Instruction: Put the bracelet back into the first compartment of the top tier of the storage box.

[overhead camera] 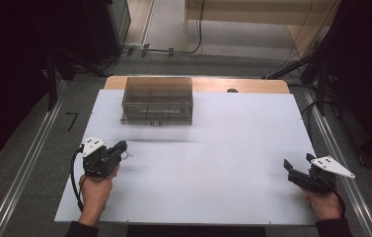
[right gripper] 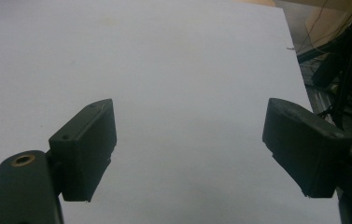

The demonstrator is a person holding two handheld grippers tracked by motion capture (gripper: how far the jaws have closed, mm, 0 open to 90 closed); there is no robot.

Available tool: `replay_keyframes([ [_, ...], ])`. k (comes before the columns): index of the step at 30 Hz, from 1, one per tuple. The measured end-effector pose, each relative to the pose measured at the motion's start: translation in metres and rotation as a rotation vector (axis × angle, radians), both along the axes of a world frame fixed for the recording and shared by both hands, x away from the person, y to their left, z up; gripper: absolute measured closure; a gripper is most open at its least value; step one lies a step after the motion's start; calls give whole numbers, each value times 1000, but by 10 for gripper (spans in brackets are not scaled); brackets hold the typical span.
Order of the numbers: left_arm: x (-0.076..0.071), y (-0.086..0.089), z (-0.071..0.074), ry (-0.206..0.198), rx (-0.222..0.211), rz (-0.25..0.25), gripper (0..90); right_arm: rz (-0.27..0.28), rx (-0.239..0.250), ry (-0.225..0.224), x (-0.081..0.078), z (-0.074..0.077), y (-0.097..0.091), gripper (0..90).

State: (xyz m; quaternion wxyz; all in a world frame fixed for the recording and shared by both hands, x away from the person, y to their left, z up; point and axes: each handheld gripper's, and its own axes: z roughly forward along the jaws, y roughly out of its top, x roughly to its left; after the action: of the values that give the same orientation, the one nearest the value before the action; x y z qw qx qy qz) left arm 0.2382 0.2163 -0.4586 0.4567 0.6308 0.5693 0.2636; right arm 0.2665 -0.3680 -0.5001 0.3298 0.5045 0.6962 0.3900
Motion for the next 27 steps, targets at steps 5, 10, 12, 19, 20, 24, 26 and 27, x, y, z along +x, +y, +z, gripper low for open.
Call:
replay_keyframes([
  [5, 3, -1, 2, -8, -8, 2, 862, 0, 0, -1, 0, 0, 0, 163],
  [10, 8, -2, 6, -22, -13, 8, 862, 0, -1, 0, 0, 0, 0, 163],
  [12, 10, -2, 7, -25, -14, 9, 862, 0, -1, 0, 0, 0, 0, 163],
  [19, 15, -1, 10, -36, -22, 17, 862, 0, 0, 1, 0, 0, 0, 163],
  [20, 16, -1, 10, -38, -23, 19, 862, -1, 1, 2, 0, 0, 0, 163],
  [24, 17, -1, 11, -39, -26, 18, 862, -1, 0, 2, 0, 0, 0, 163],
  [26, 18, -1, 12, -41, -30, 19, 862, -2, 1, 1, 0, 0, 0, 163],
  [27, 19, -1, 12, -43, -33, 21, 862, -2, 1, 1, 0, 0, 0, 163],
])
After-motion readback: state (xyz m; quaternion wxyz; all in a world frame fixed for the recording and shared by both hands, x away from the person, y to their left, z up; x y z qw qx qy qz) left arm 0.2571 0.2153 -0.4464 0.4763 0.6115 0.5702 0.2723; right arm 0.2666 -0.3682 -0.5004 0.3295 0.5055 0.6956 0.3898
